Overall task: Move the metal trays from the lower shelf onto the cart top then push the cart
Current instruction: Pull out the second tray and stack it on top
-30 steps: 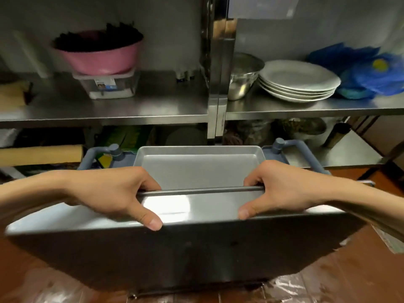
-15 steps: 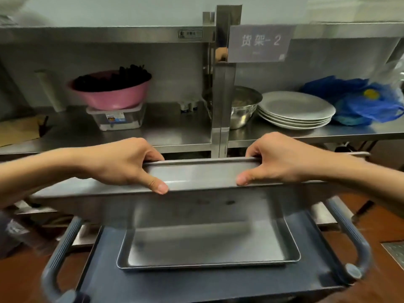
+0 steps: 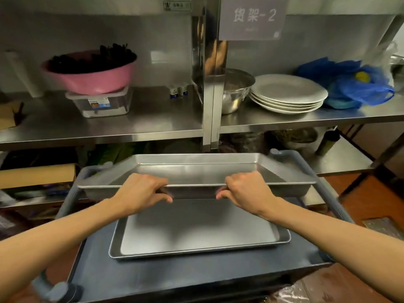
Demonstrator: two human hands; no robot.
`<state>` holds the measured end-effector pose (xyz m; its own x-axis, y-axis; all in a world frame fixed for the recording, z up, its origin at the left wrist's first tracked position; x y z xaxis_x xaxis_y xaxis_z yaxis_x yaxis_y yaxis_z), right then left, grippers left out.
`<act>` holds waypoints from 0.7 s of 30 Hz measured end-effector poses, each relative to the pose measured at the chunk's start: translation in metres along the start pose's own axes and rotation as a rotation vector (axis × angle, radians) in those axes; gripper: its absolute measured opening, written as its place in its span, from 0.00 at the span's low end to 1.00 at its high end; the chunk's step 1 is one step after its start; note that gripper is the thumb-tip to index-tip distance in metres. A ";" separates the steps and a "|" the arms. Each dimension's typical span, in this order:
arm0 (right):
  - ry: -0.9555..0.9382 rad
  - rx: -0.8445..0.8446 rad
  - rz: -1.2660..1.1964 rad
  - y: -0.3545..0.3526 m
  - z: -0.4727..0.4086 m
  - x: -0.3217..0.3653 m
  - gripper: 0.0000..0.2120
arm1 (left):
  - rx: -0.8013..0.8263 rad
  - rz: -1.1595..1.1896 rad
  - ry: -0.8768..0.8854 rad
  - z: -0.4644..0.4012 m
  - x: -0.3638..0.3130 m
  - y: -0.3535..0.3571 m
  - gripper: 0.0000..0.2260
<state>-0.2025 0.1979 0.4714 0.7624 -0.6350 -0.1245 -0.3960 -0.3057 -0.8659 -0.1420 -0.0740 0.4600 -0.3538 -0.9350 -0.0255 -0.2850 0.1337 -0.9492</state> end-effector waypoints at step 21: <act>-0.079 0.407 0.087 0.100 0.096 0.037 0.12 | 0.397 -0.070 -0.083 0.069 -0.031 0.138 0.16</act>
<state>-0.1646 0.2125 0.3340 0.7785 -0.5845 -0.2286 -0.2381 0.0620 -0.9693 -0.1084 -0.0497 0.3083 -0.2675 -0.9630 0.0337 0.0654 -0.0531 -0.9964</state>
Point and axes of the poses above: each hand's wrist, its own z-axis away from the middle knuckle, its own y-axis out of the palm, x = y × z, the point moved 2 cm from there along -z, towards the middle knuckle, and after that the axes turned 9 degrees about -x, right-handed, at the moved point
